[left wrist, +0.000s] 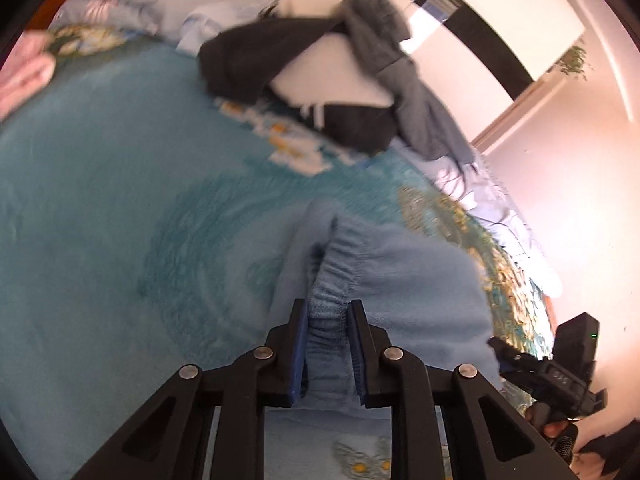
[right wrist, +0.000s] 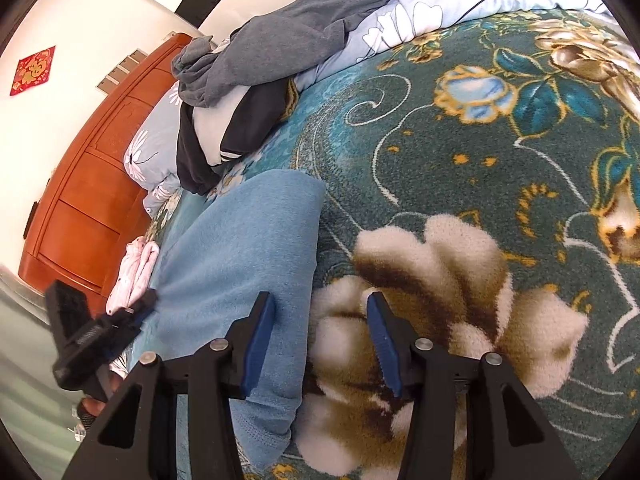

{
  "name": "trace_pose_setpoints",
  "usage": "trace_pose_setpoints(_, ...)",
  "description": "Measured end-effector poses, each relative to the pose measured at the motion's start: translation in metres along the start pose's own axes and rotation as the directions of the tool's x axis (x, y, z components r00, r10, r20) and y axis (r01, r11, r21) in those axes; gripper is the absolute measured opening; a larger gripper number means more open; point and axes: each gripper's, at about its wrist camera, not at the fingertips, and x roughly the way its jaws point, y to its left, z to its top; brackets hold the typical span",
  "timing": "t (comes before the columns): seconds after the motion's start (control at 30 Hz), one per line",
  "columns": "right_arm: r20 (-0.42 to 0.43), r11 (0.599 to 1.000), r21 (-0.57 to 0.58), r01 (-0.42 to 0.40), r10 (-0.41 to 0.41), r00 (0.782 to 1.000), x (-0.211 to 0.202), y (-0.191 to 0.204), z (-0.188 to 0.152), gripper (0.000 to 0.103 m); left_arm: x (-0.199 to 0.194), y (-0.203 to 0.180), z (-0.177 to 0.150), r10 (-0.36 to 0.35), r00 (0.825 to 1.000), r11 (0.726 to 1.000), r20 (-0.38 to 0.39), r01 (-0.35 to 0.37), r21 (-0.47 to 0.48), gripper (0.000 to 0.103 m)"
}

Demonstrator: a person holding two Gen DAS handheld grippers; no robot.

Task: Fold clothes
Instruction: 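Grasp the folded sweatpants cuffs with the left tool while the right tool opens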

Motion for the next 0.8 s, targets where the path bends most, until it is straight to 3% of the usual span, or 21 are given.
trace_pose_setpoints(0.1, -0.006, 1.0, -0.011, 0.003, -0.003, 1.0, 0.001, 0.002, 0.001, 0.05, 0.005, 0.007, -0.004, -0.011, 1.0, 1.0, 0.0, 0.011, -0.029, 0.022)
trace_pose_setpoints(0.3, 0.021, 0.999, -0.048, 0.005, -0.004, 1.0, -0.013, 0.011, 0.004, 0.05, -0.001, -0.003, 0.0, 0.004, 1.0, 1.0, 0.003, -0.004, 0.002, 0.025)
trace_pose_setpoints(0.43, -0.003, 0.989, -0.149, -0.024, 0.023, 1.0, -0.013, 0.037, 0.001, 0.05, -0.023, -0.017, 0.007, -0.025, 0.999, 1.0, 0.049, 0.025, 0.0, 0.026)
trace_pose_setpoints(0.5, -0.021, 0.975, -0.22, -0.015, 0.01, 1.0, -0.007, 0.052, -0.003, 0.05, -0.028, -0.035, 0.009, -0.049, 0.997, 0.998, 0.063, 0.045, 0.054, 0.027)
trace_pose_setpoints(0.63, -0.048, 0.944, -0.328, 0.013, -0.03, 0.998, 0.006, 0.072, -0.014, 0.05, -0.013, -0.065, 0.0, -0.046, 0.999, 0.984, 0.012, 0.043, 0.172, 0.029)
trace_pose_setpoints(0.7, -0.06, 0.938, -0.346, 0.025, -0.048, 0.997, 0.01, 0.073, -0.019, 0.05, 0.0, -0.06, -0.006, 0.004, 1.0, 0.985, -0.02, -0.001, 0.172, 0.029)
trace_pose_setpoints(0.8, -0.087, 0.944, -0.331, 0.014, -0.045, 0.995, 0.01, 0.065, -0.027, 0.05, 0.011, -0.04, -0.012, -0.023, 0.998, 0.994, -0.058, 0.029, 0.104, 0.029)
